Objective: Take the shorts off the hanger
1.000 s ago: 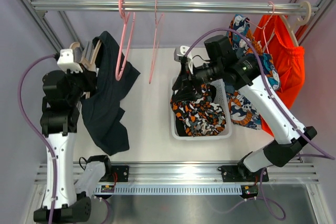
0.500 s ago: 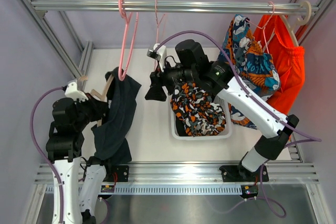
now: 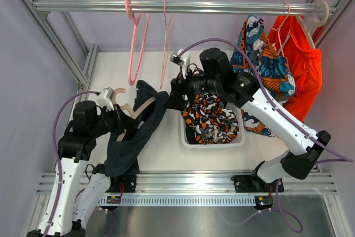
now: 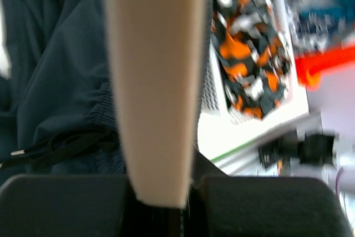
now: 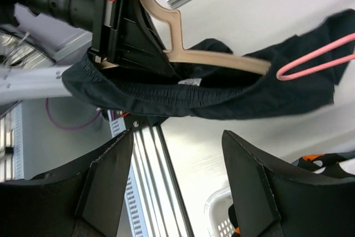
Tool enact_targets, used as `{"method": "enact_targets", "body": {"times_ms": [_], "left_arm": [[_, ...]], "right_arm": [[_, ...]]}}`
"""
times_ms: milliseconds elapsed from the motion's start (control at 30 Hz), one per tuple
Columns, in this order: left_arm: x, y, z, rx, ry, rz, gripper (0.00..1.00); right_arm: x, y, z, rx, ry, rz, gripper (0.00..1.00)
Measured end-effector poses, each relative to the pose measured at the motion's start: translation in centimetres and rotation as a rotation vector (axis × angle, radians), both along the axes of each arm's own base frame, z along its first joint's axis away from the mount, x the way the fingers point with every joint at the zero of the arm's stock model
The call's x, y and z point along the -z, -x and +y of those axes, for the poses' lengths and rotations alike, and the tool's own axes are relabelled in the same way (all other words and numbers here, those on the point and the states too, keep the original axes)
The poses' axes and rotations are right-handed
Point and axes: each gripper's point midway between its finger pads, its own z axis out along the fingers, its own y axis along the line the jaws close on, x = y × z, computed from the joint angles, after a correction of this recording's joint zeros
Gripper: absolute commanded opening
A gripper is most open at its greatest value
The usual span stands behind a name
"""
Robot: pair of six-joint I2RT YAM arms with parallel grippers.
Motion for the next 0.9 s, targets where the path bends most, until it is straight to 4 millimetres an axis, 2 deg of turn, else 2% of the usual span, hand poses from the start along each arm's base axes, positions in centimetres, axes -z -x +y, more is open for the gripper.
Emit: {"method": "enact_targets", "body": {"times_ms": [100, 200, 300, 467, 567, 667, 767, 900], "left_arm": [[0.2, 1.2, -2.1, 0.116, -0.003, 0.002, 0.00], [0.3, 2.1, -3.3, 0.184, -0.008, 0.001, 0.00], [0.1, 2.7, -3.6, 0.210, -0.020, -0.020, 0.00], [-0.8, 3.6, -3.6, 0.253, -0.032, -0.105, 0.00], [-1.2, 4.2, -3.8, 0.293, -0.032, -0.144, 0.00], [-1.3, 4.4, -4.1, 0.332, -0.032, -0.157, 0.00], [-1.3, 4.2, -4.3, 0.349, -0.035, -0.162, 0.00], [-1.6, 3.7, -4.6, 0.353, -0.037, -0.159, 0.00]], "right_arm": [[-0.1, -0.2, -1.7, -0.091, -0.004, -0.006, 0.71], [-0.4, -1.7, -3.8, -0.099, -0.014, -0.014, 0.71], [-0.5, -2.6, -4.8, -0.095, -0.020, -0.021, 0.72], [-0.4, -2.7, -5.3, -0.090, -0.030, -0.011, 0.71], [-0.1, -2.3, -5.1, -0.092, -0.038, 0.051, 0.68], [1.1, -2.4, -4.5, -0.088, -0.019, 0.109, 0.67], [3.0, -2.3, -3.2, -0.055, 0.043, 0.143, 0.63], [4.8, -1.2, -1.0, 0.005, 0.125, 0.135, 0.61]]}}
